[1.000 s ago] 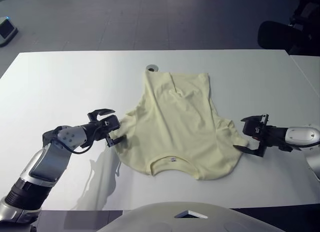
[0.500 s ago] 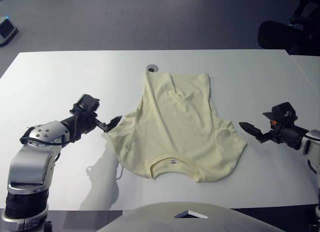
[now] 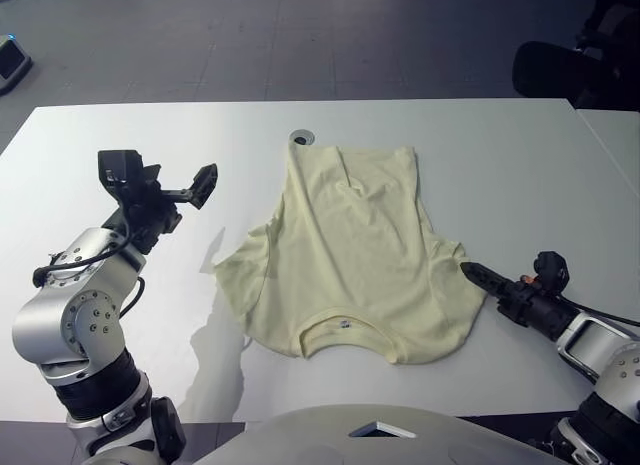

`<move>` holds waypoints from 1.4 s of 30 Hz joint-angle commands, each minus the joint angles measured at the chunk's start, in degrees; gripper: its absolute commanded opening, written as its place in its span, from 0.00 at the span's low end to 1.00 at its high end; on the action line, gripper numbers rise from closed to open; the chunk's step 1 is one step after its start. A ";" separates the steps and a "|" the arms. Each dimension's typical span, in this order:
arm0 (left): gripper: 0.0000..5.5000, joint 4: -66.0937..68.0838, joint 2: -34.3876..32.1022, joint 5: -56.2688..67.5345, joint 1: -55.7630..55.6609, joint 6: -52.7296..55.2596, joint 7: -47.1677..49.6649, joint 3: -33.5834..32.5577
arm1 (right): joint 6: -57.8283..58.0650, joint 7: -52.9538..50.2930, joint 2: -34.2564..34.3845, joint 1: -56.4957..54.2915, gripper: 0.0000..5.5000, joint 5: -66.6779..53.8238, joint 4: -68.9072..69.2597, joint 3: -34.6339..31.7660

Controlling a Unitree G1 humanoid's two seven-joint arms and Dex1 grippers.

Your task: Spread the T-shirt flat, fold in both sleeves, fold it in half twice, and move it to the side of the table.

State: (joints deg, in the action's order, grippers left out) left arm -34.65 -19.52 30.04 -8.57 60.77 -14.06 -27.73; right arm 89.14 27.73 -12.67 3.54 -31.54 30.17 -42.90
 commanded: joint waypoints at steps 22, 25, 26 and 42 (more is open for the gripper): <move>0.98 -1.45 0.03 1.89 1.98 -1.45 3.32 2.60 | 3.21 -4.28 -6.47 -0.71 0.00 -2.66 -5.99 3.08; 0.98 -1.72 0.38 2.02 2.64 -2.01 3.87 2.74 | 2.83 -4.40 -9.10 -3.54 0.00 -2.29 -8.62 2.82; 0.98 -1.75 0.47 2.03 2.86 -2.20 4.02 2.75 | 2.51 -4.20 -10.39 -4.44 0.00 -2.18 -9.77 2.82; 0.98 -2.44 0.64 2.94 3.94 -2.67 5.35 3.40 | 3.35 -15.69 -9.36 -9.86 0.00 -32.42 -1.94 8.67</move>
State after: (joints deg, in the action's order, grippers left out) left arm -36.72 -18.93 32.40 -4.67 58.13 -9.16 -25.00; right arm 91.94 16.94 -25.14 -6.18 -59.54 26.49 -36.07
